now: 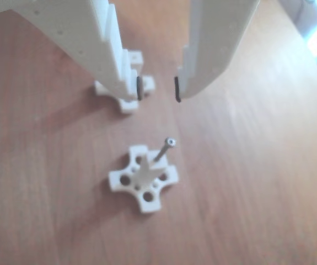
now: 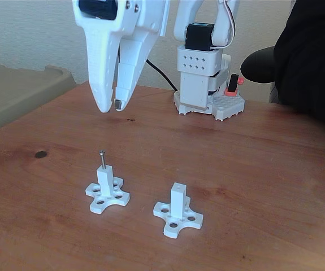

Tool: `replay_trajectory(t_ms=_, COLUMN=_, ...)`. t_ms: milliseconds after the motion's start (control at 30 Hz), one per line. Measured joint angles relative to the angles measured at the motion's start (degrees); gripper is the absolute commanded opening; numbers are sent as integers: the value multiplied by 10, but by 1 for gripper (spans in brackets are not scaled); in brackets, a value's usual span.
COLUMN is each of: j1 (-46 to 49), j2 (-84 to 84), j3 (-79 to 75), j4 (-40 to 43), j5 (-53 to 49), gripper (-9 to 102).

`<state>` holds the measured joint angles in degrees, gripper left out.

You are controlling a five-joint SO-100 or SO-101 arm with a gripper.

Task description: Grab the screw and set it in the hole.

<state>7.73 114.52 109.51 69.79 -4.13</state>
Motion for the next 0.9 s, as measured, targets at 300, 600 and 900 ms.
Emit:
replay_trajectory(t_ms=300, j1=0, j2=-83, j3=-82, j4=46, j5=5, gripper=9)
replay_trajectory(t_ms=600, j1=0, j2=-142, j3=-113, j4=54, j5=19, gripper=10)
replay_trajectory(t_ms=900, j1=0, j2=-171, j3=-120, j4=54, j5=19, gripper=11)
